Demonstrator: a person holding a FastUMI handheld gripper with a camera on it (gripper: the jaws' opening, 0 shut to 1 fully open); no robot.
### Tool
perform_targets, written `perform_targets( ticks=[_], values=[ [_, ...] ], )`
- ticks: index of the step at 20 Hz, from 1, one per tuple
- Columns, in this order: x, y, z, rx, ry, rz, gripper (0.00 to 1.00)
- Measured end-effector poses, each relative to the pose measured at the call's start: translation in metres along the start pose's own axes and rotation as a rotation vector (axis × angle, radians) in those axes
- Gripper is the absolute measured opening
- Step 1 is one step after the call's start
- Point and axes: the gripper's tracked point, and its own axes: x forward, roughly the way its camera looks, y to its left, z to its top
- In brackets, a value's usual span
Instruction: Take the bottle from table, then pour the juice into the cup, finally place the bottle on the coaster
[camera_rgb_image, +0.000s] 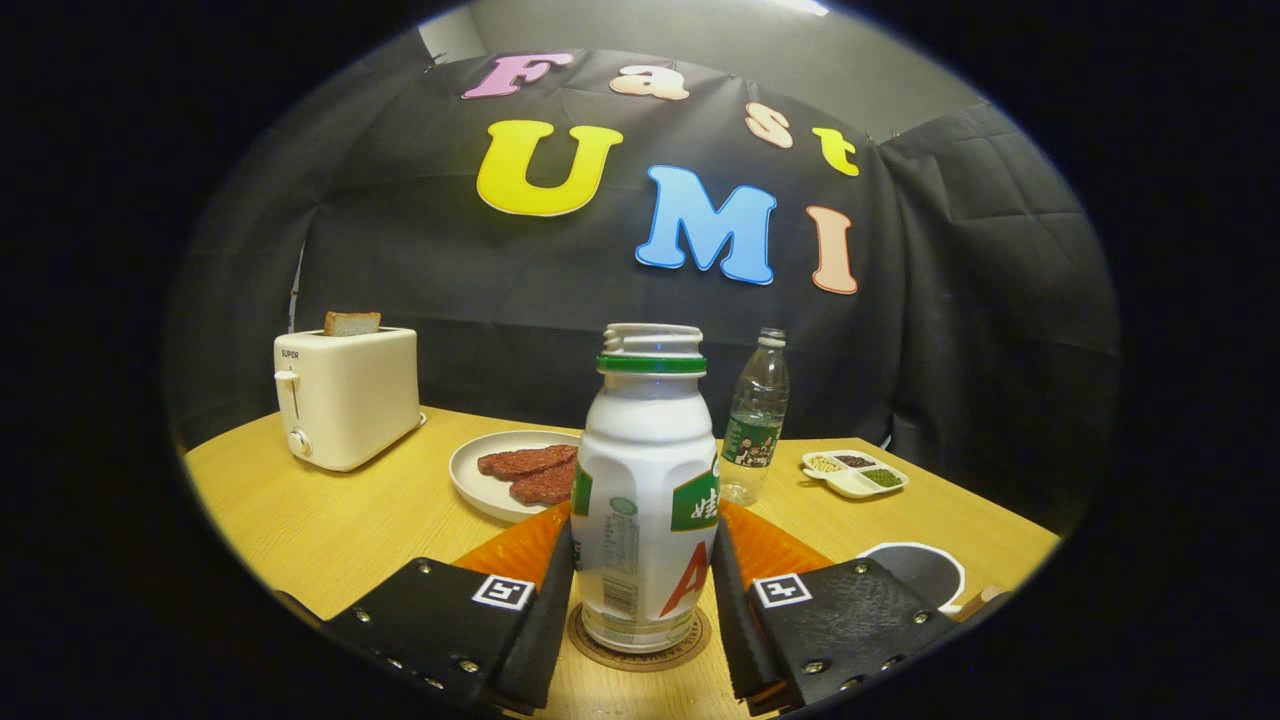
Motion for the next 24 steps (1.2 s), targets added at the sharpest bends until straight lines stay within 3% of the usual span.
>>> perform_targets(
  ticks=[18,24],
  values=[
    [0.0032,-0.0083,-0.0064,0.096,-0.029,0.019,0.65],
    [0.0026,-0.0082,-0.0071,0.104,-0.049,0.032,0.71]
  ],
)
